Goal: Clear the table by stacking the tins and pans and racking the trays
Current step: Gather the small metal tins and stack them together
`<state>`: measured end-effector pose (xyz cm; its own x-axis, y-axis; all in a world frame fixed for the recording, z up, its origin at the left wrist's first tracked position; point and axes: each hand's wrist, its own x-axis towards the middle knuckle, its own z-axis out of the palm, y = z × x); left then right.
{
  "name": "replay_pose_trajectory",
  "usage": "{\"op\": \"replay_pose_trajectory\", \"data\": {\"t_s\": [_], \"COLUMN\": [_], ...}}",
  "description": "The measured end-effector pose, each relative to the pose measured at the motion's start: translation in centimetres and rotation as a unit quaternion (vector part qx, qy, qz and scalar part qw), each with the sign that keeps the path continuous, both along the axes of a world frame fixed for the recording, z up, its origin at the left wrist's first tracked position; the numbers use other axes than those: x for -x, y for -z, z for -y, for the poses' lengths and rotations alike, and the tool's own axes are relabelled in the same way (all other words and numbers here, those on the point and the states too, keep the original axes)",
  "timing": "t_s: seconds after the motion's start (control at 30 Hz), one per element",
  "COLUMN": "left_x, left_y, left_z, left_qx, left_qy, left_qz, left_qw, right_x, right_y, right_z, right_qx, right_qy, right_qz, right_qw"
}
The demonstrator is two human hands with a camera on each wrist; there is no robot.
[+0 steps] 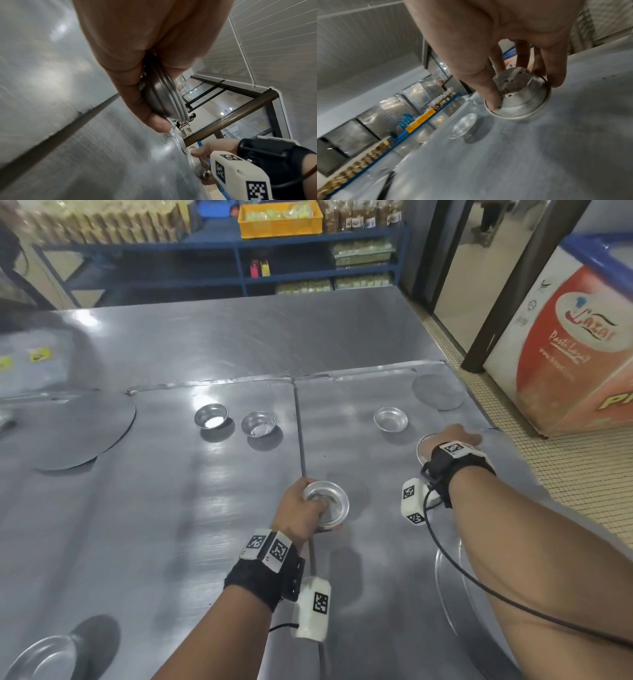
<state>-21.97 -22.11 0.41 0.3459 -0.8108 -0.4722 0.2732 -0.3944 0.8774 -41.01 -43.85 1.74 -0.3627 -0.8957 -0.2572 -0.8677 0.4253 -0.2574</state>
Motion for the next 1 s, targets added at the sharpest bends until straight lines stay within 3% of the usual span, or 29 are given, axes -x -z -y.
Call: {"op": "replay_pose_trajectory", "data": {"t_s": [0.17,0.3,0.43,0.63,0.8,1.0], "left_x": [-1.3,-2.0,-2.9,-3.6,-4.0,-3.9], "left_y": [-1.0,-1.8,-1.9,-1.6,-1.7,-1.8], "left_z": [-2.8,-5.2,-7.3,-9.4,-10.4,-11.1], "left_qx": [-0.005,-0.014,-0.020,-0.016,-0.006,-0.010], "left_qy": [0.000,-0.017,-0.034,-0.061,-0.037,-0.016], "left_qz": [-0.003,-0.014,-0.028,-0.103,-0.097,-0.018], "left_qw": [1.000,1.000,0.999,0.993,0.995,1.000], "right_x": [-3.2,-5.2,-6.6,-7.5,-8.0,-8.2], "right_y": [-2.6,-3.1,-2.5,-1.6,-0.5,0.4], "right_z": [-6.4,-13.4,-18.6,-25.3,-28.5,-30.0], "right_qx": [0.057,0.171,0.214,0.234,0.216,0.160], "right_qy": [-0.066,-0.174,-0.215,-0.275,-0.300,-0.313], "right_qz": [0.181,0.292,0.361,0.495,0.517,0.532], "right_qw": [0.980,0.925,0.882,0.790,0.772,0.770]}}
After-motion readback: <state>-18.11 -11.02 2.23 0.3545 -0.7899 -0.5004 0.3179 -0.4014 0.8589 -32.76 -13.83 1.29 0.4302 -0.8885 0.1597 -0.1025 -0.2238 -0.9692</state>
